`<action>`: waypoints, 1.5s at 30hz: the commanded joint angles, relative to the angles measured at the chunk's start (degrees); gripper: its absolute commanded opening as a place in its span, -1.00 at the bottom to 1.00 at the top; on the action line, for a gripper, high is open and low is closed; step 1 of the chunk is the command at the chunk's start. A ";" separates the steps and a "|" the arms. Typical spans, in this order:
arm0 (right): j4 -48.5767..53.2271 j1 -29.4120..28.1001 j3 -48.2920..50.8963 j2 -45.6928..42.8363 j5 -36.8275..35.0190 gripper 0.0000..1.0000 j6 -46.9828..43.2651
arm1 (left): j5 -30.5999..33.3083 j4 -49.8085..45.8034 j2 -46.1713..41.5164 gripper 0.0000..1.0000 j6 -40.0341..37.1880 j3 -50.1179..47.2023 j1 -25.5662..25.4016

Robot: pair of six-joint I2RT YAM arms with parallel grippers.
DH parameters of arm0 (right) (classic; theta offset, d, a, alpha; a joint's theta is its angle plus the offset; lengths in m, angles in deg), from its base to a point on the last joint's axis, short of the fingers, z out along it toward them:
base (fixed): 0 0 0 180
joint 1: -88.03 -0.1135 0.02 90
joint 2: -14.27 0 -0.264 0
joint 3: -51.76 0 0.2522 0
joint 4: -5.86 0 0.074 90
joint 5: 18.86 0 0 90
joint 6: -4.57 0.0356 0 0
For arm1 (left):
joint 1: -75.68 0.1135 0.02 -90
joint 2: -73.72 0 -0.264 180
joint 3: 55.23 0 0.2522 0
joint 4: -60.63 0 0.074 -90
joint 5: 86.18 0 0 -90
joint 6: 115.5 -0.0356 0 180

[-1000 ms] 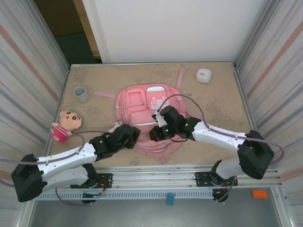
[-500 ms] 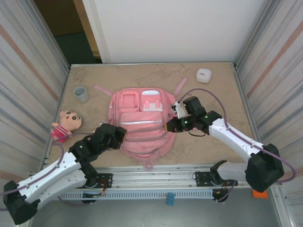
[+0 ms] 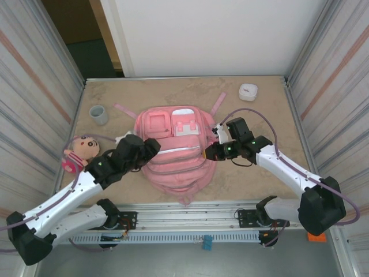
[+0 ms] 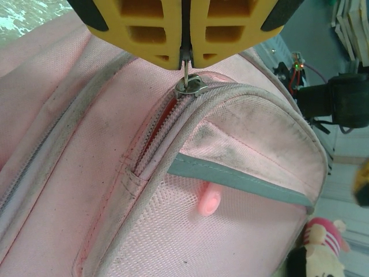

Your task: Pack the student bag

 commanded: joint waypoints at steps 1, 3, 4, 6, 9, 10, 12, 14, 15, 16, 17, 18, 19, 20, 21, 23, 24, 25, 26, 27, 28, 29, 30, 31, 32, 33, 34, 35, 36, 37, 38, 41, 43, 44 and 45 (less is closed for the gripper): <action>-1.06 0.71 0.09 -2.06 1.88 -1.00 0.62 | 0.56 0.05 0.48 0.27 -26.76 3.98 -0.09; -1.86 0.67 0.27 -2.00 2.57 -1.00 1.03 | -3.70 4.98 0.84 0.21 -41.40 3.97 -0.05; -2.35 0.60 0.40 -2.14 2.80 -1.00 1.31 | -7.03 8.04 1.20 0.19 -48.66 3.53 -0.03; -3.58 0.72 0.62 -1.73 3.49 -1.00 2.10 | -14.76 11.85 3.20 0.19 -62.45 3.50 -0.11; -3.65 0.66 0.02 -1.12 4.19 -1.00 2.41 | -24.10 12.24 8.27 0.19 -77.83 5.40 -0.11; -3.57 0.67 -0.05 -1.11 4.17 -1.00 2.39 | -26.40 11.52 10.25 0.17 -81.23 6.66 -0.03; -3.53 0.67 -0.04 -1.16 3.95 -1.00 2.47 | -32.00 9.56 15.57 0.09 -87.12 10.18 -0.25; -3.57 0.66 0.34 -1.45 3.68 -1.00 2.65 | -34.78 7.95 20.66 0.00 -91.89 13.44 -0.75; -3.66 0.67 0.59 -1.62 3.64 -1.00 2.87 | -34.53 7.47 23.19 0.00 -94.08 15.01 -1.54; -3.70 0.66 0.75 -1.70 3.66 -1.00 2.99 | -34.18 7.46 25.25 0.03 -95.92 16.03 -2.16; -3.76 0.67 0.94 -1.83 3.62 -1.00 3.00 | -34.21 7.62 27.64 0.08 -97.49 17.41 -2.73; -3.90 0.60 1.02 -1.86 3.68 -1.00 3.14 | -34.11 7.63 29.79 0.12 -98.69 18.73 -3.26; -4.14 0.67 1.06 -1.91 3.93 -1.00 3.22 | -33.91 7.63 31.60 0.13 -99.25 19.81 -3.56; -4.38 0.67 1.06 -1.88 4.11 -1.00 3.19 | -34.16 7.63 33.40 0.16 -99.55 20.91 -3.77; -4.41 0.62 0.99 -1.91 4.03 -1.00 3.18 | -34.84 7.38 34.89 0.17 -99.86 21.71 -3.85; -4.40 0.75 0.96 -2.04 3.64 -1.00 3.23 | -35.15 7.28 36.70 0.19 -100.42 22.35 -4.17; -4.42 0.76 1.03 -2.15 3.51 -1.00 3.24 | -35.22 7.28 37.38 0.19 -100.65 22.18 -4.22; -4.49 0.84 1.00 -2.18 3.51 -1.00 3.24 | -34.94 7.37 37.76 0.19 -100.76 21.97 -4.28; -4.57 0.84 0.98 -2.26 3.59 -1.00 3.23 | -34.24 7.37 38.10 0.17 -100.92 21.53 -4.36; -4.58 0.83 1.10 -2.28 3.75 -1.00 3.21 | -32.94 7.37 38.28 0.12 -100.93 21.10 -4.38; -4.67 0.84 1.14 -2.34 3.85 -1.00 3.32 | -31.79 7.37 38.40 0.07 -101.01 20.60 -4.48; -4.85 0.84 1.32 -2.26 4.10 -1.00 3.34 | -31.32 7.30 38.30 0.01 -101.27 20.22 -4.48; -5.02 0.91 1.40 -2.26 4.18 -1.00 3.45 | -31.28 7.12 38.16 -0.09 -101.78 19.74 -4.48; -5.11 0.89 1.47 -2.26 4.24 -1.00 3.56 | -31.31 7.06 38.01 -0.20 -101.86 19.43 -4.48; -5.03 0.93 1.50 -2.26 4.22 -1.00 3.53 | -31.44 6.66 37.93 -0.35 -102.04 19.21 -4.47; -4.98 1.02 1.50 -2.28 3.86 -1.00 3.60 | -31.90 6.13 37.73 -0.48 -102.32 19.19 -4.48; -4.81 1.18 1.50 -2.26 3.33 -1.00 3.77 | -32.41 5.52 37.53 -0.56 -102.46 19.19 -4.47; -4.58 1.53 1.61 -2.17 2.71 -1.00 4.11 | -33.04 4.99 37.24 -0.66 -102.55 19.16 -4.48; -4.45 2.16 1.68 -2.03 1.97 -1.00 4.52 | -33.60 4.70 36.97 -0.74 -102.76 18.95 -4.53; -4.52 2.83 1.89 -1.79 1.08 -1.00 5.03 | -33.91 4.69 36.31 -0.79 -102.85 18.56 -4.57; -4.83 3.57 2.27 -1.45 0.36 -1.00 5.59 | -34.35 4.94 35.55 -0.82 -103.00 17.98 -4.64; -7.01 5.35 3.51 -0.17 -2.17 -1.00 7.78 | -35.17 6.21 33.31 -0.93 -103.62 16.22 -4.77; -9.07 5.75 3.89 0.57 -3.43 -1.00 9.48 | -36.22 6.40 31.94 -0.98 -104.20 15.45 -4.82; -10.32 5.81 3.80 1.10 -3.97 -1.00 10.16 | -36.95 6.40 31.34 -0.99 -104.40 15.18 -4.83; -11.14 5.78 3.73 1.63 -4.60 -1.00 10.72 | -37.85 6.40 30.96 -1.00 -104.65 14.86 -4.83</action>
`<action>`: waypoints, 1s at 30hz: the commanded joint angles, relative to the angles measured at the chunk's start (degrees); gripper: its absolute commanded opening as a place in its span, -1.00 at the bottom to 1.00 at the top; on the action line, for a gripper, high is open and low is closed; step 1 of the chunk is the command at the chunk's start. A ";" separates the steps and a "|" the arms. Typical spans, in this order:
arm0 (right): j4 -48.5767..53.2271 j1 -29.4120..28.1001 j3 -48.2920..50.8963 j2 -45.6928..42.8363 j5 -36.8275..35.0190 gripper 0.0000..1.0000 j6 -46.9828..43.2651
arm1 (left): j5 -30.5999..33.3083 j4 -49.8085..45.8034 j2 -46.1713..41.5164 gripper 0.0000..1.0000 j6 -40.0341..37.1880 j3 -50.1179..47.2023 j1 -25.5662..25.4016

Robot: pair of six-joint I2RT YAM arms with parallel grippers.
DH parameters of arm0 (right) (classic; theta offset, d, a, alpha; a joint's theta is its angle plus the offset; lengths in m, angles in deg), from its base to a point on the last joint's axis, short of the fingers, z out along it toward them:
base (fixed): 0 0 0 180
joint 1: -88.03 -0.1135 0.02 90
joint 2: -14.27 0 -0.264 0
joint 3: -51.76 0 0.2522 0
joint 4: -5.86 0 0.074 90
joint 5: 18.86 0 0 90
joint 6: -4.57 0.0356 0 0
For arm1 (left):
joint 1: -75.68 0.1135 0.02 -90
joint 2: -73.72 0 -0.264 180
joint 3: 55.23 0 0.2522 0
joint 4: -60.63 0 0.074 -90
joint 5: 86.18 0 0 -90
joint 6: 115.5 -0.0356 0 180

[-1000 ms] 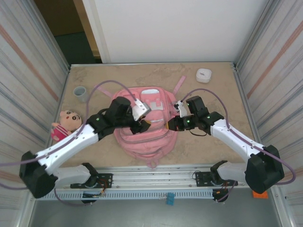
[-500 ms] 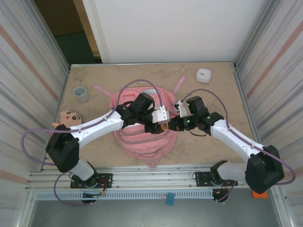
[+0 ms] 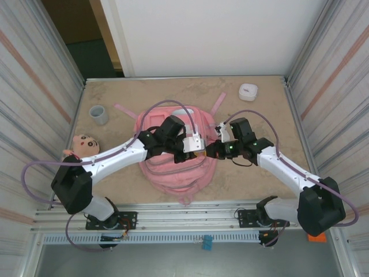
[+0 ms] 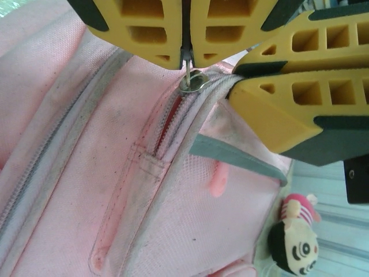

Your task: Pack the student bag

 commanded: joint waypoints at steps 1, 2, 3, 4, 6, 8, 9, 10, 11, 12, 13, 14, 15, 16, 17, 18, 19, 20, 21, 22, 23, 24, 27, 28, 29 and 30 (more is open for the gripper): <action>-4.86 2.89 0.39 2.13 -9.16 -1.00 4.40 | -6.84 -4.57 -4.64 -1.00 -3.01 -1.87 -0.44; -5.79 2.92 0.14 2.91 -9.90 -1.00 4.86 | -7.89 -4.62 -4.99 -1.00 -3.43 -2.14 -0.57; -6.61 3.01 -0.10 3.54 -10.65 -1.00 5.36 | -8.70 -4.79 -5.21 -1.00 -3.82 -2.39 -0.82; -7.42 3.19 -0.31 4.48 -11.68 -1.00 5.97 | -9.53 -5.09 -5.31 -1.00 -4.40 -2.53 -1.04; -9.04 3.73 -0.67 5.86 -13.95 -1.00 7.12 | -10.18 -5.98 -5.25 -1.00 -5.66 -2.54 -1.84; -11.56 4.35 -0.70 6.96 -15.76 -1.00 8.05 | -10.79 -6.92 -4.87 -1.00 -6.71 -2.43 -2.66; -12.73 4.58 -0.94 7.60 -15.82 -1.00 8.30 | -11.09 -7.21 -4.75 -1.00 -7.06 -2.43 -2.90; -13.61 4.89 -1.37 8.53 -15.42 -1.00 8.35 | -11.20 -7.53 -4.65 -1.00 -7.37 -2.39 -3.13; -13.89 4.93 -2.12 9.51 -14.86 -1.00 8.22 | -11.12 -7.60 -4.54 -1.00 -7.46 -2.43 -3.17; -13.94 4.94 -2.85 10.19 -14.23 -1.00 7.90 | -11.11 -7.65 -4.64 -1.00 -7.50 -2.49 -3.21; -13.86 4.83 -3.43 10.88 -13.56 -1.00 7.61 | -10.83 -7.39 -4.78 -1.00 -7.24 -2.53 -3.24; -13.76 4.72 -3.69 11.11 -13.23 -1.00 7.44 | -10.52 -7.19 -5.04 -1.00 -7.08 -2.71 -3.20; -13.76 4.68 -3.71 10.96 -12.98 -1.00 7.19 | -9.75 -6.63 -5.33 -1.00 -6.36 -2.95 -3.22; -13.85 4.60 -3.50 10.45 -12.70 -1.00 6.98 | -8.65 -5.82 -5.82 -0.99 -5.19 -3.31 -3.18; -13.46 4.62 -3.41 9.90 -12.39 -1.00 6.74 | -7.64 -4.84 -6.29 -0.91 -3.58 -3.62 -3.21; -12.53 4.57 -3.31 8.97 -12.39 -0.94 6.30 | -6.23 -3.45 -7.25 -0.71 -1.11 -4.17 -3.17; -10.61 4.51 -3.52 7.82 -12.38 -0.67 5.78 | -4.27 -1.74 -8.42 -0.48 2.03 -4.89 -3.17; -8.18 4.50 -4.01 6.63 -12.70 -0.36 5.18 | -2.22 -0.15 -9.54 -0.28 4.93 -5.38 -3.11; -4.71 4.46 -5.00 5.16 -13.46 -0.11 4.25 | 0.33 1.04 -11.18 -0.09 8.56 -5.66 -3.16; -1.24 4.29 -6.22 3.53 -14.50 0.01 3.16 | 3.81 1.71 -12.69 0.08 12.37 -5.59 -3.08; 2.37 4.24 -7.70 2.00 -15.56 0.06 2.47 | 7.79 1.48 -13.92 0.17 15.83 -5.07 -3.07; 6.52 4.14 -9.66 0.40 -16.16 0.12 2.15 | 13.17 0.19 -15.05 0.24 20.77 -3.79 -2.91; 12.57 2.07 -14.80 -3.06 -16.97 0.26 2.62 | 26.15 -6.57 -17.61 0.44 36.51 0.47 -1.33; 13.93 1.14 -16.02 -3.28 -18.98 0.32 3.45 | 27.42 -8.69 -18.19 0.50 40.71 1.12 -0.22; 15.91 -0.20 -17.69 -3.15 -21.79 0.37 4.23 | 28.07 -11.06 -18.94 0.56 45.25 1.65 1.22; 17.79 -1.34 -19.16 -2.31 -23.87 0.40 4.33 | 29.04 -13.29 -19.66 0.60 49.81 1.85 2.48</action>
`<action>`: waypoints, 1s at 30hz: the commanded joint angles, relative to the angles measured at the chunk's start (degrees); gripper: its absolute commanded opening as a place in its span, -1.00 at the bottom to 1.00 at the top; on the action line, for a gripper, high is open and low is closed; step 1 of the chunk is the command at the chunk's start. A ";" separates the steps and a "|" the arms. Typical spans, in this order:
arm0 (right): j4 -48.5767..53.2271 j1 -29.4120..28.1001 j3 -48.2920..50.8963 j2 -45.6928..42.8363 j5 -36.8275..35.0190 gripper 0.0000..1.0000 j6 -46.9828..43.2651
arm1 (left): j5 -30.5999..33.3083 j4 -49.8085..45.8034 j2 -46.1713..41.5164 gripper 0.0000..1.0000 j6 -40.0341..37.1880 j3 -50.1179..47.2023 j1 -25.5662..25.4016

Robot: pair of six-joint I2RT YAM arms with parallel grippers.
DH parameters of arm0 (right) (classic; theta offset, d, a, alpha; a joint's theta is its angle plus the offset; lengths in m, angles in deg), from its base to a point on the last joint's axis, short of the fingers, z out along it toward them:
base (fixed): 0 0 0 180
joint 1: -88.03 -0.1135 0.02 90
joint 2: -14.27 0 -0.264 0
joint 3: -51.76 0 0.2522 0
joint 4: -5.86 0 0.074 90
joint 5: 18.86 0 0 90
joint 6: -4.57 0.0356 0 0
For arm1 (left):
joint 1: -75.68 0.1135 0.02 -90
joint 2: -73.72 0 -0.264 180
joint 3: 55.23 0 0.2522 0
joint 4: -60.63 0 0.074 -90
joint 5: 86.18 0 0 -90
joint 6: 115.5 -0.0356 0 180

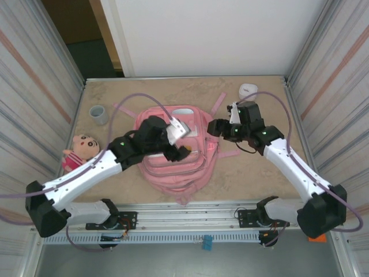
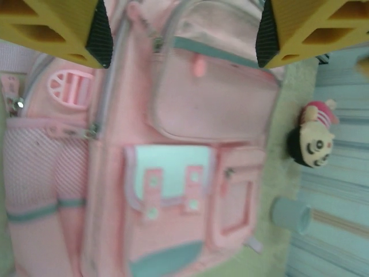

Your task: Pack the student bag

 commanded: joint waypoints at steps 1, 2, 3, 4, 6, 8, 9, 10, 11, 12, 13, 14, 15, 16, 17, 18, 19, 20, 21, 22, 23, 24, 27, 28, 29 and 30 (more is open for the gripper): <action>10.69 -3.27 -5.39 0.66 -8.16 0.42 0.23 | 10.81 -10.25 -2.82 0.63 23.10 2.08 3.69; 13.06 -4.33 -7.38 2.16 -9.58 0.45 0.06 | 10.87 -12.46 -3.66 0.67 27.46 1.97 4.94; 15.21 -5.38 -9.06 3.81 -10.89 0.46 -0.33 | 10.74 -14.37 -4.48 0.69 31.13 1.69 5.96; 16.62 -6.50 -10.19 5.26 -11.79 0.48 -0.77 | 10.55 -16.04 -5.08 0.71 33.70 1.34 6.72; 18.11 -9.15 -11.42 8.17 -13.46 0.51 -1.59 | 11.37 -19.49 -6.24 0.72 37.69 0.03 7.83; 17.86 -10.95 -10.96 10.39 -13.53 0.53 -1.52 | 11.71 -21.54 -6.98 0.73 39.91 -2.13 8.55; 17.22 -11.56 -10.00 11.41 -13.40 0.53 -1.23 | 11.75 -22.16 -7.29 0.73 40.90 -3.41 8.89; 16.39 -12.01 -8.90 12.35 -13.15 0.53 -1.00 | 11.91 -22.26 -7.42 0.74 41.62 -5.08 8.92; 15.18 -12.19 -7.54 13.28 -12.85 0.53 -0.66 | 11.98 -22.10 -7.55 0.74 42.86 -7.40 8.96; 13.91 -12.25 -5.48 14.43 -12.50 0.53 -0.23 | 11.86 -21.21 -7.47 0.75 44.11 -9.98 9.09; 12.56 -12.23 -3.92 15.47 -12.12 0.53 0.02 | 11.61 -20.05 -7.22 0.74 45.05 -12.35 9.11; 10.68 -12.11 -1.88 16.85 -11.65 0.53 -0.06 | 11.51 -18.52 -6.69 0.73 45.89 -15.02 9.10; 8.99 -12.14 -0.13 18.15 -11.68 0.52 -0.06 | 11.57 -17.20 -5.84 0.71 47.09 -17.89 9.09; 7.09 -11.99 1.43 19.68 -11.44 0.50 0.07 | 11.71 -16.13 -4.56 0.68 48.08 -20.18 9.09; 4.78 -11.57 3.19 21.72 -10.56 0.47 0.26 | 11.63 -14.65 -2.82 0.65 48.66 -22.22 9.09; 2.89 -11.01 4.58 23.84 -10.07 0.43 0.94 | 11.20 -13.17 -0.81 0.64 49.20 -23.92 9.09; 1.78 -10.46 5.42 25.74 -9.84 0.39 1.52 | 10.92 -11.92 1.02 0.62 49.51 -24.90 9.02; 0.83 -9.77 6.21 27.63 -9.58 0.34 1.98 | 10.77 -10.78 3.01 0.59 49.66 -25.55 8.94; 0.02 -9.45 6.75 28.84 -9.92 0.29 2.26 | 10.89 -9.75 4.36 0.57 49.62 -25.83 8.80; -1.27 -9.18 7.36 29.67 -10.46 0.22 2.31 | 11.24 -8.22 5.49 0.54 49.44 -26.09 8.58; -2.50 -8.83 7.83 30.06 -10.49 0.16 2.31 | 11.22 -6.18 6.47 0.49 48.91 -26.15 8.40; -3.36 -8.32 8.04 30.24 -10.10 0.12 2.38 | 11.23 -4.10 7.06 0.44 48.42 -26.17 8.28; -3.91 -6.21 8.39 29.38 -9.22 0.09 2.59 | 10.05 1.62 9.34 0.34 46.85 -24.40 7.98; -3.79 -5.20 8.78 28.57 -9.42 0.09 2.49 | 10.36 2.76 10.37 0.33 46.37 -23.22 7.25; -3.61 -3.86 9.30 27.74 -9.40 0.09 2.15 | 10.83 3.79 11.59 0.32 45.77 -21.58 6.47; -3.34 -2.50 9.71 26.99 -9.31 0.10 1.69 | 11.17 4.58 12.74 0.31 45.35 -20.06 5.70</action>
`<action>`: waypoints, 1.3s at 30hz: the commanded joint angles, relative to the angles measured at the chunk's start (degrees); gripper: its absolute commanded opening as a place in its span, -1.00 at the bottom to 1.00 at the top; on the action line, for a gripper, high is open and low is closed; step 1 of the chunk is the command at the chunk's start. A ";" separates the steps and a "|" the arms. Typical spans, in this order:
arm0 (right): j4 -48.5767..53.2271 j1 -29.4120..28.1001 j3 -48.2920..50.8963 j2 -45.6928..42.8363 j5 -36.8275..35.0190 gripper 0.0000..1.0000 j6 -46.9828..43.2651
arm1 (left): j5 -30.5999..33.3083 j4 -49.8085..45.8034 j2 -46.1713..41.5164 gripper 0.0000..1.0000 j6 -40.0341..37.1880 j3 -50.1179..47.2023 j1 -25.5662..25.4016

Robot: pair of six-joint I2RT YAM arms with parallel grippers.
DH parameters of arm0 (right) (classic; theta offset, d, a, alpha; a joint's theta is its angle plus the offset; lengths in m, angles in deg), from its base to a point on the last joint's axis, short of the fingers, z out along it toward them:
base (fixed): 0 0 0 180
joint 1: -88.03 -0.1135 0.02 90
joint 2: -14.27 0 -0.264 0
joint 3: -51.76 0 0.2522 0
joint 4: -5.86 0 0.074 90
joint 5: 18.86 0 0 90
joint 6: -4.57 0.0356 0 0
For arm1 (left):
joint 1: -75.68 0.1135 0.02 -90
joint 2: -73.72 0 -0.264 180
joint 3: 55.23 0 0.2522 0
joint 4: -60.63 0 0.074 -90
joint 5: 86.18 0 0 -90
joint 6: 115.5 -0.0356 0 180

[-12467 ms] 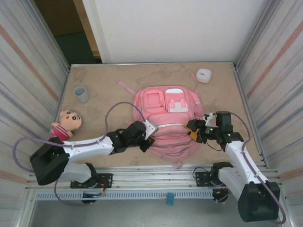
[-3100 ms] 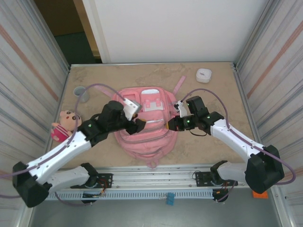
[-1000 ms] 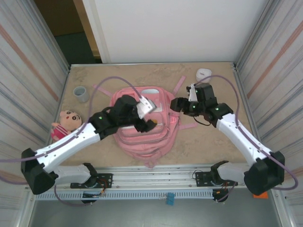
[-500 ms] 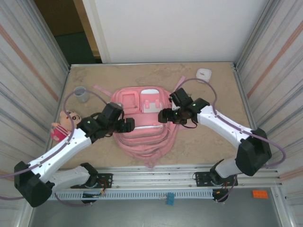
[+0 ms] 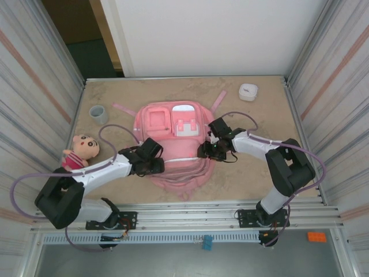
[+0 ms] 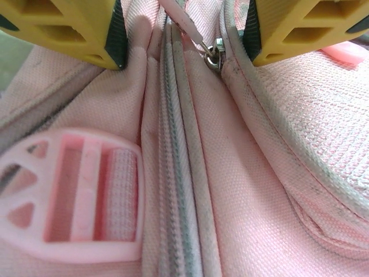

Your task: Pack the student bag

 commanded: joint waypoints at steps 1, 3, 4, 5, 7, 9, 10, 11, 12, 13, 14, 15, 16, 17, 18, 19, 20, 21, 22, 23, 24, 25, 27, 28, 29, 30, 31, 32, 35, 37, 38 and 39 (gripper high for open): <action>1.66 5.01 3.60 0.18 -5.68 0.10 -0.07 | 1.88 8.45 5.38 0.32 -1.95 4.28 -2.55; 2.54 8.17 4.08 -1.27 -5.37 0.10 -1.72 | 2.42 10.43 8.51 0.33 -2.63 7.27 -3.27; 2.50 9.59 4.41 -1.88 -5.04 0.10 -2.77 | 2.42 11.46 10.27 0.34 -3.15 8.79 -3.20; 2.50 10.79 4.52 -2.25 -4.63 0.10 -3.90 | 2.67 12.05 11.96 0.35 -3.82 10.47 -3.11; 2.79 12.70 3.72 -2.37 -3.16 0.10 -5.84 | 3.33 11.71 14.48 0.38 -5.26 13.61 -2.75; 3.74 13.57 2.30 -2.89 -2.11 0.10 -7.56 | 3.50 11.09 15.69 0.41 -6.39 15.78 -2.34; 4.29 13.68 1.53 -3.58 -2.01 0.12 -8.23 | 3.64 10.94 15.80 0.43 -6.88 16.65 -2.10; 4.77 13.74 0.68 -4.36 -1.82 0.12 -8.69 | 3.69 10.35 15.46 0.45 -7.35 17.17 -1.75; 5.30 13.84 0.06 -5.19 -1.35 0.14 -8.83 | 4.07 9.42 14.71 0.49 -7.63 17.79 -1.53; 6.18 14.00 -0.83 -6.64 -0.99 0.15 -9.15 | 4.90 7.88 13.32 0.52 -7.89 18.31 -1.21; 7.35 14.15 -1.81 -8.92 -0.86 0.16 -9.27 | 6.26 6.17 11.30 0.57 -8.36 18.85 -1.12; 8.31 14.41 -2.96 -10.96 -1.07 0.16 -9.52 | 7.80 4.47 8.87 0.62 -9.07 19.29 -1.09; 9.58 14.76 -4.39 -14.19 -1.70 0.16 -10.09 | 9.99 2.45 5.66 0.65 -10.16 19.70 -1.17; 10.58 15.19 -5.90 -16.94 -2.49 0.17 -10.95 | 11.96 0.98 2.53 0.66 -10.80 20.30 -1.06; 11.63 15.93 -7.68 -20.05 -3.69 0.18 -12.14 | 14.53 -0.12 -1.29 0.68 -12.65 20.60 -1.01; 12.21 16.88 -9.47 -23.00 -4.85 0.21 -13.79 | 16.94 -0.36 -5.19 0.69 -15.23 20.78 -0.93; 12.34 17.91 -10.83 -25.38 -5.69 0.26 -15.12 | 19.01 0.13 -8.50 0.71 -18.23 20.65 -0.74; 12.03 19.14 -11.95 -28.00 -6.85 0.34 -16.94 | 21.53 1.32 -12.05 0.72 -21.86 20.33 -0.65; 11.26 20.58 -12.51 -30.24 -7.75 0.42 -18.44 | 23.90 3.25 -15.57 0.76 -25.64 19.68 -0.32; 10.41 21.98 -12.65 -31.93 -8.49 0.48 -19.66 | 25.42 5.26 -18.34 0.78 -28.87 18.93 0.00; 8.86 23.42 -12.23 -33.69 -9.03 0.53 -21.10 | 27.02 7.80 -21.27 0.82 -33.21 17.71 0.44; 7.13 25.06 -11.29 -35.16 -9.37 0.71 -22.56 | 28.23 10.26 -24.00 0.86 -37.60 15.75 0.91; 3.98 27.90 -8.71 -36.81 -9.82 0.97 -24.76 | 29.54 16.31 -28.44 0.97 -45.77 11.10 2.06; 1.98 29.37 -6.84 -38.77 -10.32 0.97 -25.66 | 29.01 20.50 -30.58 0.97 -50.89 8.29 2.87; -0.41 30.64 -4.45 -39.66 -11.13 0.97 -26.53 | 28.39 23.82 -32.17 0.97 -54.83 4.94 3.56; -4.21 32.09 -0.81 -40.72 -12.43 0.97 -27.22 | 27.73 27.68 -33.77 0.97 -57.92 1.49 4.46; -8.87 33.93 3.39 -41.60 -13.08 0.98 -27.69 | 26.85 30.48 -35.05 0.97 -59.26 -1.51 5.61; -12.83 35.70 6.94 -41.95 -12.92 0.97 -27.68 | 25.60 32.18 -35.94 0.97 -59.72 -3.96 6.63; -22.55 41.10 16.09 -40.98 -9.76 0.97 -25.83 | 21.39 36.99 -37.41 0.97 -58.78 -12.08 10.09; -27.09 43.17 20.40 -38.46 -8.50 0.97 -24.81 | 21.03 43.90 -37.06 0.97 -58.00 -18.88 11.52; -29.38 43.54 21.97 -37.48 -8.61 0.97 -24.40 | 20.81 47.70 -36.53 0.97 -57.89 -21.95 12.46; -32.50 43.70 23.89 -34.71 -8.67 0.97 -24.38 | 19.97 52.55 -35.33 0.97 -57.46 -25.38 13.87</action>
